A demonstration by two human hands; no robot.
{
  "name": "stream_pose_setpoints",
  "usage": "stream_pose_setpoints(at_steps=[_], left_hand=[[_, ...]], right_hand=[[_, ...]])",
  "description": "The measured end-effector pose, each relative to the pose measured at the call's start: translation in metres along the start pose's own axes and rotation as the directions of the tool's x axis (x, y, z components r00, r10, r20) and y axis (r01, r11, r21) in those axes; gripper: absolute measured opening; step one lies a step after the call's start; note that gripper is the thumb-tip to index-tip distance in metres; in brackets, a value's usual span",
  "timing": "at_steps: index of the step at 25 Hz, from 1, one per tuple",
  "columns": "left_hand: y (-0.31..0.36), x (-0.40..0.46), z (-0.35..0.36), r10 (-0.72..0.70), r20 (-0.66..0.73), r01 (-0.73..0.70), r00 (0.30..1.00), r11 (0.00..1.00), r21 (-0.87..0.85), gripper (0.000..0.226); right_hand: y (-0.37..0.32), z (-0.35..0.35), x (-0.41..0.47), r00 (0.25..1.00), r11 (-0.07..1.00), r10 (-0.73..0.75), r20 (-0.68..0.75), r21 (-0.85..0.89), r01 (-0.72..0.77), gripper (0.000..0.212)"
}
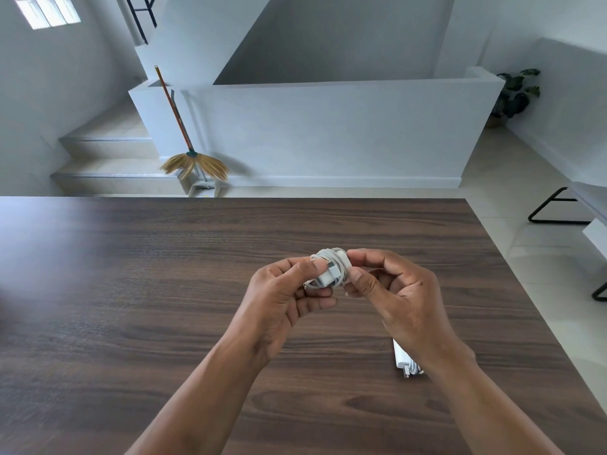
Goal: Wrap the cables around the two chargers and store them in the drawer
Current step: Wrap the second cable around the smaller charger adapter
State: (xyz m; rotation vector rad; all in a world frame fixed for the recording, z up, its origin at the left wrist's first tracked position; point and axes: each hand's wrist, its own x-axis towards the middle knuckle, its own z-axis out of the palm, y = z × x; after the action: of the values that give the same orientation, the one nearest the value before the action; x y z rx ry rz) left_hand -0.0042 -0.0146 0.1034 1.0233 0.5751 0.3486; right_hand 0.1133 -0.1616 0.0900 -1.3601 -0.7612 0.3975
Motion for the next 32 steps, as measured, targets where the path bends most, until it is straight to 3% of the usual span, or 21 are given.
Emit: stream_pose_setpoints(at_steps=[4,9,18,22,25,32], left_hand=[[-0.009,0.001,0.000,-0.034,0.007,0.034,0.999,0.999,-0.001,0.042],[-0.037,0.000,-0.003,0.099,-0.087,-0.080,0.991,0.977,0.198,0.029],[-0.080,-0.006,-0.021,0.035,-0.009,-0.029,0.999,0.935,0.352,0.023],[-0.102,0.002,-0.032,0.081,-0.023,-0.057,0.996,0.857,0.512,0.024],[-0.115,0.008,-0.036,0.084,-0.040,-0.043,0.996,0.797,0.602,0.021],[-0.137,0.023,-0.030,-0.107,-0.145,0.170,0.984,0.815,0.553,0.018]], right_hand=[[0.007,-0.006,-0.008,0.997,0.995,0.069,-0.018,0.071,-0.068,0.028],[0.029,-0.009,-0.022,0.973,0.980,0.190,-0.128,0.092,-0.179,0.026],[0.071,-0.006,-0.048,0.888,0.913,0.404,-0.222,0.043,-0.405,0.011],[0.087,-0.007,-0.058,0.856,0.886,0.448,-0.259,-0.001,-0.464,0.007],[0.094,-0.009,-0.066,0.852,0.877,0.426,-0.303,-0.092,-0.472,0.006],[0.106,-0.015,-0.072,0.871,0.793,0.380,-0.311,-0.375,-0.480,0.018]])
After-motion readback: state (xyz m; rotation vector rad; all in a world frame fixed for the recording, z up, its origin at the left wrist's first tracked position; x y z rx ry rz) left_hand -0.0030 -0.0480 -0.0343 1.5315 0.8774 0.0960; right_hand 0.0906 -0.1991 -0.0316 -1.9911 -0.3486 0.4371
